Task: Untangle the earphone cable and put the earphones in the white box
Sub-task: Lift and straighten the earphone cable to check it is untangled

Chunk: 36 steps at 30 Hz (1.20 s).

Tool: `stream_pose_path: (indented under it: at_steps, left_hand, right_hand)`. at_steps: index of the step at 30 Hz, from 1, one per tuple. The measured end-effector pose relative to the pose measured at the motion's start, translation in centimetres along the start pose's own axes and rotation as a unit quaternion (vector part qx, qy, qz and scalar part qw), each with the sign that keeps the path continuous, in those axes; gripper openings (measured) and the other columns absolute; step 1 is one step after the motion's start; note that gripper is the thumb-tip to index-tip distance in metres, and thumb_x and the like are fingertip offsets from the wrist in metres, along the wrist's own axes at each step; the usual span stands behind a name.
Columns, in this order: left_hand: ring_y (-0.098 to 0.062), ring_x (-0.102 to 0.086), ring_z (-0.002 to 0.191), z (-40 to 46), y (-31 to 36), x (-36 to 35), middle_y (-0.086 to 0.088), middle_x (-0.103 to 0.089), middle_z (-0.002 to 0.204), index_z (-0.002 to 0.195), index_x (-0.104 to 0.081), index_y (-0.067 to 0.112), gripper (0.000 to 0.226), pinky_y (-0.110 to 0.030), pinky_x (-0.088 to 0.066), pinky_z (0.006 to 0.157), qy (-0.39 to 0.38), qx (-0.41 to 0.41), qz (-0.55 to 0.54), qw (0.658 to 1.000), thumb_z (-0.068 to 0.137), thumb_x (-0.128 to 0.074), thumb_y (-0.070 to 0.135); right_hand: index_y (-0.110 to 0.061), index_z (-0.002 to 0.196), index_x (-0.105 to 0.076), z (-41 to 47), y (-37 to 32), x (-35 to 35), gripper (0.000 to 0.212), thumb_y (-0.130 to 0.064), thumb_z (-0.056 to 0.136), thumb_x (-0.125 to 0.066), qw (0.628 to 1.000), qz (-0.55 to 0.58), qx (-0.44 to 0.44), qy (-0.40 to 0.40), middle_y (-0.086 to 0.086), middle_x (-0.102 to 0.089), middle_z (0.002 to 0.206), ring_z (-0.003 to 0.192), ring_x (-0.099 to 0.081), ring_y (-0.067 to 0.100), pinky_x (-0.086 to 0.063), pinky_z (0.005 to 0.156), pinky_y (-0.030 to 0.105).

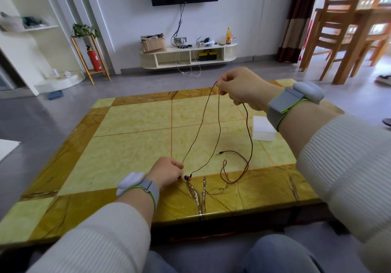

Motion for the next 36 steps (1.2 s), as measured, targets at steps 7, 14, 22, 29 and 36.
stream_pose_path:
  at_steps: [7,14,22,29,36]
  left_hand:
    - [-0.017,-0.061,0.108,-0.8,7.4,3.7,-0.002,-0.067,0.119,0.122,-0.064,0.018,0.029,-0.027,-0.045,0.086,0.076,-0.12,-0.105,0.984,0.094,-0.058,0.015]
    - [-0.018,-0.069,0.092,-4.3,19.2,7.2,-0.008,-0.073,0.101,0.108,-0.064,0.019,0.017,-0.032,-0.047,0.077,0.01,-0.269,-0.226,0.936,0.092,-0.057,0.019]
    - [-0.014,-0.051,0.055,-5.2,20.8,6.5,-0.002,-0.064,0.078,0.104,-0.066,0.011,0.023,-0.032,-0.046,0.06,-0.053,-0.283,-0.122,0.95,0.101,-0.044,0.017]
    - [-0.012,-0.034,0.052,-5.1,19.9,7.7,-0.001,-0.048,0.069,0.089,-0.066,0.021,0.027,-0.025,-0.028,0.049,-0.001,-0.249,-0.071,0.966,0.101,-0.042,0.015]
    - [-0.02,-0.057,0.059,-5.3,18.9,8.4,-0.007,-0.06,0.074,0.098,-0.066,0.008,0.024,-0.031,-0.045,0.056,-0.029,-0.21,-0.051,0.976,0.099,-0.045,0.02]
  right_hand:
    - [-0.013,0.099,-0.069,-0.4,-0.9,-0.8,0.014,-0.023,0.096,-0.059,0.999,-0.017,0.018,-0.048,0.002,-0.065,0.083,0.064,-0.045,0.015,-0.042,0.055,0.026]
    - [-0.018,0.092,-0.071,-0.7,-2.5,-1.5,0.011,-0.026,0.093,-0.064,0.996,-0.023,0.042,-0.07,0.003,-0.068,0.083,0.067,-0.045,0.021,-0.041,0.055,0.027]
    - [-0.009,0.099,-0.069,-1.0,-3.1,-1.7,0.014,-0.02,0.091,-0.065,0.995,-0.016,0.049,-0.089,0.002,-0.066,0.08,0.064,-0.045,0.014,-0.042,0.056,0.027]
    - [-0.017,0.096,-0.073,-1.0,-2.6,-1.3,0.01,-0.019,0.093,-0.064,0.994,-0.03,0.043,-0.093,-0.002,-0.07,0.082,0.064,-0.045,0.017,-0.042,0.056,0.028]
    - [-0.011,0.092,-0.073,-1.1,-2.8,-0.1,0.02,-0.029,0.093,-0.063,0.993,-0.088,0.046,-0.056,-0.004,-0.066,0.076,0.059,-0.046,0.012,-0.042,0.054,0.023]
Point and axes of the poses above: each hand's wrist, its own z-axis towards the middle knuckle, its own x-axis out of the back of the hand, y = z × x, the point moved 8 cm from there along z, towards the middle knuckle
